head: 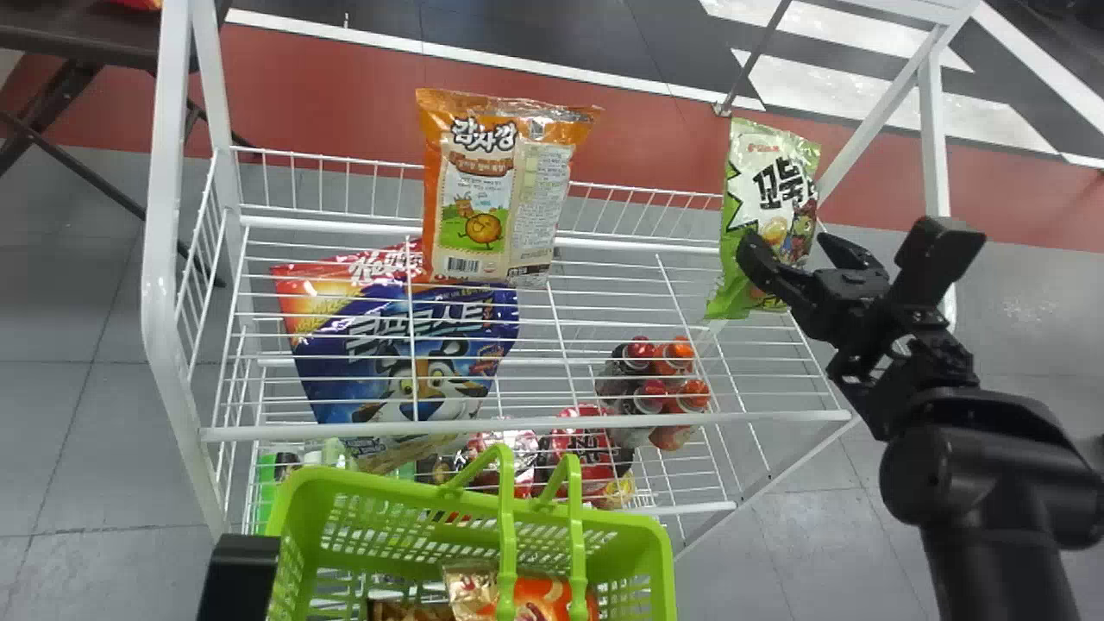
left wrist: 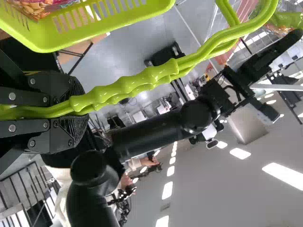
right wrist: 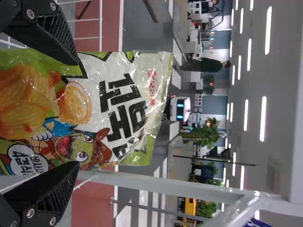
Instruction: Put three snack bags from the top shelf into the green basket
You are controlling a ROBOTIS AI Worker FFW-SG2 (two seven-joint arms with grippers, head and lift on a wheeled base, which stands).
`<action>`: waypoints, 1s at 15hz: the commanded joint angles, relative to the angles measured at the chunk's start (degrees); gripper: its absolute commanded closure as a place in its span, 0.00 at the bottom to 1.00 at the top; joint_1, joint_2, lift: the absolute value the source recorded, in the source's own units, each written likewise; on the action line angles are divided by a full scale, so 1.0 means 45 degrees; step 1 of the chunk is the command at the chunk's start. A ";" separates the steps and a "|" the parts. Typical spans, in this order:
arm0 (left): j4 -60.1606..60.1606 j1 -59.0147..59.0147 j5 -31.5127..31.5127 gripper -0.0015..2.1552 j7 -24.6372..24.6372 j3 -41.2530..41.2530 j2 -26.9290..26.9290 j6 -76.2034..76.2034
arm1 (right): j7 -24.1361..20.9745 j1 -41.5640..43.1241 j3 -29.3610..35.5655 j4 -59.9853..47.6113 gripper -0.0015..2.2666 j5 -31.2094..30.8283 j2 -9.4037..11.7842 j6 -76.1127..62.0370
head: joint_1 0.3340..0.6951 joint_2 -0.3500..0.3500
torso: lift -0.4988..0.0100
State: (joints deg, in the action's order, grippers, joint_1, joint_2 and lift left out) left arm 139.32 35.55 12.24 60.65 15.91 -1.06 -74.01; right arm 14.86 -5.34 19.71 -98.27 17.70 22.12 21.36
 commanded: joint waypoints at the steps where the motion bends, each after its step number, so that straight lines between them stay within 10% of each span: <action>1: -0.0003 0.0011 -0.0005 0.78 -0.0001 -0.0001 0.0002 -0.0030 | 0.0369 0.0542 -0.0375 0.0255 0.27 -0.0360 0.0124 0.0947 | 1.00 0.00 | 0.89; 2: -0.0003 -0.0008 -0.0005 0.78 -0.0001 -0.0020 0.0002 -0.0030 | 0.0740 0.0659 -0.0453 0.0177 0.75 -0.0340 0.0144 0.1885 | 1.00 0.00 | 0.89; 3: 0.0016 -0.0008 -0.0005 0.78 0.0018 -0.0020 0.0002 -0.0108 | 0.1072 0.0718 -0.0316 -0.0077 0.99 -0.0262 0.0124 0.2901 | 1.00 0.00 | 0.89; 15: -0.0062 -0.0067 0.0366 0.78 -0.0001 -0.0469 -0.0037 -0.0264 | 0.0935 -0.0806 0.1324 -0.3105 0.99 0.0695 -0.0071 0.3760 | 1.00 0.00 | 0.89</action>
State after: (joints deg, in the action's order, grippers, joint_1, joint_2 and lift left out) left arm 138.96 35.17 13.44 60.62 14.10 -1.17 -75.20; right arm 19.38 -9.82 25.82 -113.05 21.45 21.74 38.23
